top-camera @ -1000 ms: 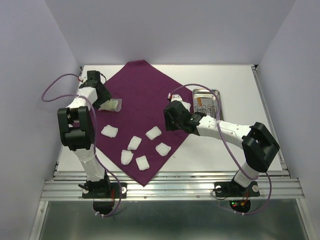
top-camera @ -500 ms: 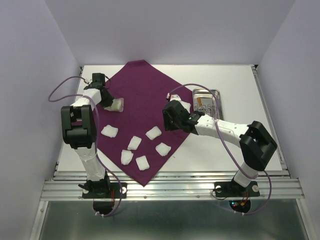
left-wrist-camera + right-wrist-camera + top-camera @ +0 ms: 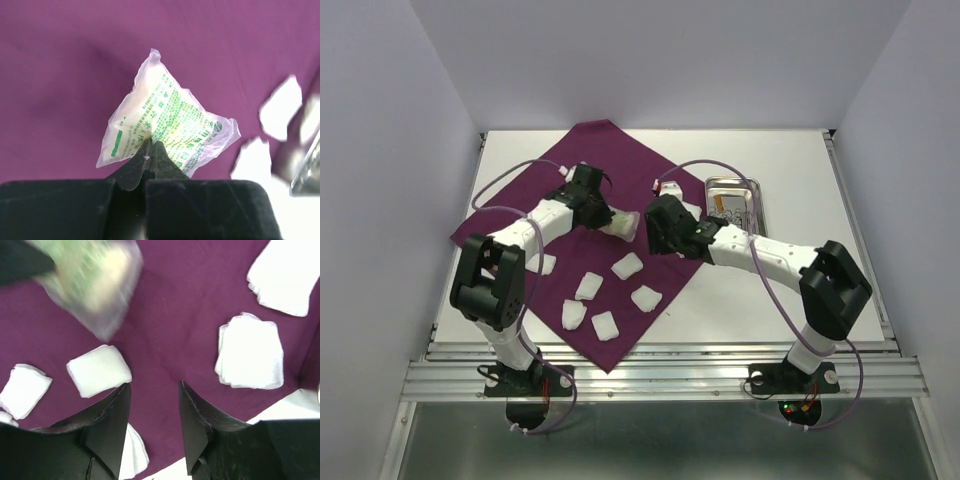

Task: Prepare the surgical pack
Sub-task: Place the medical item in the surgical kit.

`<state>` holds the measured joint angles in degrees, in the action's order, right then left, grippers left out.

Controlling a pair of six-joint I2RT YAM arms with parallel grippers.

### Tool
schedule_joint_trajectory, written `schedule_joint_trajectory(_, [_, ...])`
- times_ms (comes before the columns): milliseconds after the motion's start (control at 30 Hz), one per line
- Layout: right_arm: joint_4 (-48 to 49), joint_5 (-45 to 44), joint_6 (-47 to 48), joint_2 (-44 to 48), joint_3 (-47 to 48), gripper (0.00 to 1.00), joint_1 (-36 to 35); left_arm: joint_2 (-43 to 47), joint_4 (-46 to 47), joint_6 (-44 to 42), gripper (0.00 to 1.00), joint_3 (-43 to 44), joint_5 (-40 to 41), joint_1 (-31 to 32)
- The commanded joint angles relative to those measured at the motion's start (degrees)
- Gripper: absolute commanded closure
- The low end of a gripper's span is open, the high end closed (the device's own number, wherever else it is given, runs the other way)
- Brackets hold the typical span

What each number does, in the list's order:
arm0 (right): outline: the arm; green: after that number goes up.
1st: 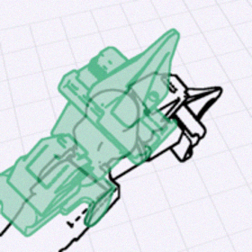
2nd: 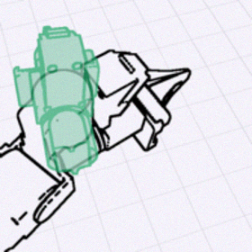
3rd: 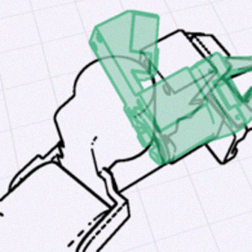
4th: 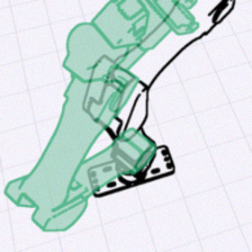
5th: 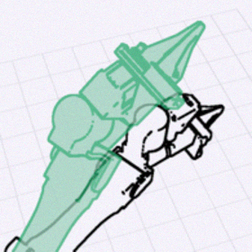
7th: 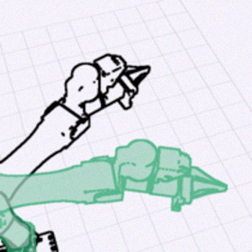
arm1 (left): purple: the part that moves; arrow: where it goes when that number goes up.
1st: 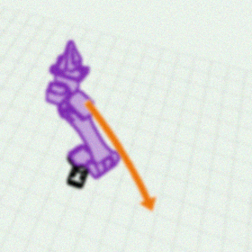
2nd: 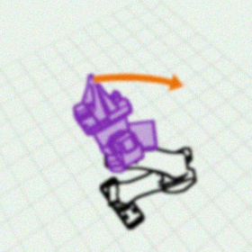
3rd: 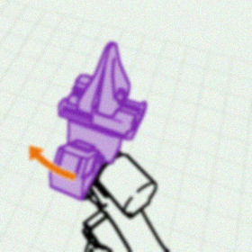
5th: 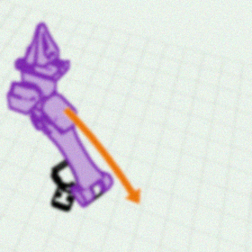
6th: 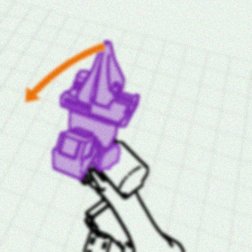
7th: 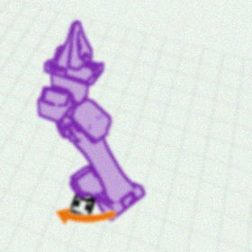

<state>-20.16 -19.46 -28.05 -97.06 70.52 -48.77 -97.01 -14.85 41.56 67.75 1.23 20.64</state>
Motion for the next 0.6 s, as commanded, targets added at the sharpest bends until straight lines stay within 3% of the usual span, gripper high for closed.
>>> schedule_joint_trajectory(0, [-0.6, -0.2, 0.5, 1.3, 2.2, 0.51, 3.1, 0.9, 3.4, 9.2, 0.89, -2.2, 2.0, 5.0])
schedule_joint_trajectory(67, [-0.1, 2.4, 0.0, 1.5, 2.0, 0.52, 5.1, 0.2, 5.3, 11.3, 0.73, -3.0, 2.3, 6.4])
schedule_joint_trajectory(100, [0.6, 5.2, 0.0, 1.4, 1.7, 0.51, 7.0, 0.1, 5.4, 11.8, 0.54, -2.9, 2.3, 7.2])
schedule_joint_trajectory(200, [2.0, 10.5, -0.4, 1.1, 1.3, 0.48, 9.8, 0.9, 5.4, 11.4, 0.39, -2.1, 1.6, 7.5])
schedule_joint_trajectory(433, [3.8, 17.3, 0.4, -2.1, 2.1, 0.32, 9.8, 10.1, 0.3, 8.4, 0.38, 1.2, 5.4, 4.6])
schedule_joint_trajectory(567, [4.4, 21.7, 0.6, -5.9, 3.7, 0.32, 9.8, 16.3, -2.9, 5.8, 0.39, 2.9, 9.6, 2.7])
